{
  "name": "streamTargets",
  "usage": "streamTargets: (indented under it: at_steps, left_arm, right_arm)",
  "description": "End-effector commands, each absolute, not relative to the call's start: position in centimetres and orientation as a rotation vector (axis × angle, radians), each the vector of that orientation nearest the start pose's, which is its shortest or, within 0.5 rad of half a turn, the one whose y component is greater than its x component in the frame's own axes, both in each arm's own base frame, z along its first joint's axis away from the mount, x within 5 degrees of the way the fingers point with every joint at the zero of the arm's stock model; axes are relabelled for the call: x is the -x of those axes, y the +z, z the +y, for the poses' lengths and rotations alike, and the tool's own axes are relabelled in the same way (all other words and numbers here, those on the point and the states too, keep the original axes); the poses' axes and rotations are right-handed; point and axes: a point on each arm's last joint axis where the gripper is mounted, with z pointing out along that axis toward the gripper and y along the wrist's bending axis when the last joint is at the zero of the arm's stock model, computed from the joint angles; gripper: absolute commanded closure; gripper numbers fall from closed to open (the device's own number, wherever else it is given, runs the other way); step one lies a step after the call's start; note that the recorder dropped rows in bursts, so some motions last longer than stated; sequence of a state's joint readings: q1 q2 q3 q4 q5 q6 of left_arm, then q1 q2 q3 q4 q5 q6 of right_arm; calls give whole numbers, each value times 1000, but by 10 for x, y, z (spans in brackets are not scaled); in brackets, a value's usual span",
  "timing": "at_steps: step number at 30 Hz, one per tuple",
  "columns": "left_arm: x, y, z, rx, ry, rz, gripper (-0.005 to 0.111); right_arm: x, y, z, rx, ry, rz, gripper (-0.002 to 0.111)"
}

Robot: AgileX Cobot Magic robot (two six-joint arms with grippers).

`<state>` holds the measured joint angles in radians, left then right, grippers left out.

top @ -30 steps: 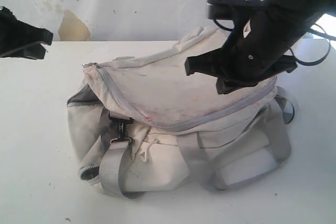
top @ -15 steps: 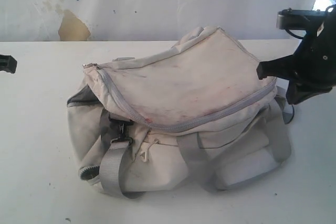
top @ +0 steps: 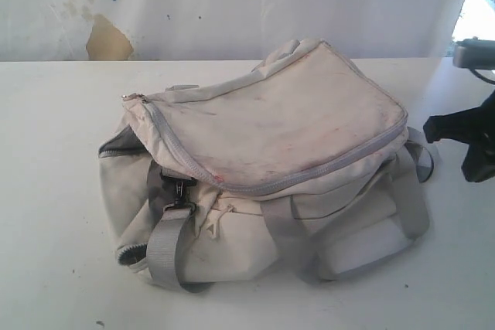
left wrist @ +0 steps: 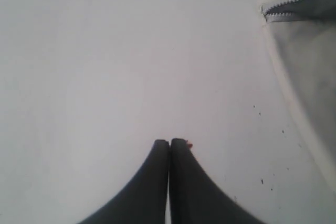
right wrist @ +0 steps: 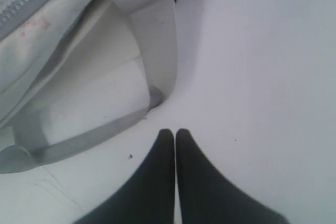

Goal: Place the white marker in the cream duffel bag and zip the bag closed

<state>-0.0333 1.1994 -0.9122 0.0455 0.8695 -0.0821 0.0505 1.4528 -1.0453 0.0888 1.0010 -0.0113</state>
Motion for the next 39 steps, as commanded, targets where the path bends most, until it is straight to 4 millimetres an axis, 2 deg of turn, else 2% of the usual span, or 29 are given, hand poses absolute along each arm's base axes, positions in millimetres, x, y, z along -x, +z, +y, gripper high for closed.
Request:
streamTargets:
  at_steps: [1,7,11,12,13,15,16,18,23,25,34,39]
  left_arm:
    - [-218,297,-4,38,10,2616,107]
    - [-199,320,-2,29,17,2496,107]
    - [-159,354,-1,29,14,2307,107]
    - [-144,364,0,30,11,2242,107]
    - [-138,367,0,31,10,2217,107]
    - [-108,382,1,31,10,2100,107]
    - [-100,383,2,28,18,2076,107]
    - [-80,381,2,22,19,1995,107]
    - [-38,354,3,23,15,1890,107]
    - [-26,352,4,24,13,1842,107]
    - [14,337,5,14,15,1650,107]
    - [13,331,3,13,-9,1655,107]
  right_arm:
    - [-257,273,12,63,50,2819,108]
    - [-227,286,10,67,36,2726,108]
    - [-188,311,6,78,3,2563,108]
    - [-172,320,6,76,3,2505,108]
    - [-166,322,6,76,3,2483,108]
    - [-135,334,5,72,4,2372,108]
    - [-126,336,4,71,4,2343,108]
    - [-104,337,4,65,6,2270,108]
    - [-44,351,2,58,7,2032,108]
    - [-28,353,1,57,7,1971,108]
    - [26,351,-1,54,5,1767,108]
    - [39,348,-1,70,-9,1720,108]
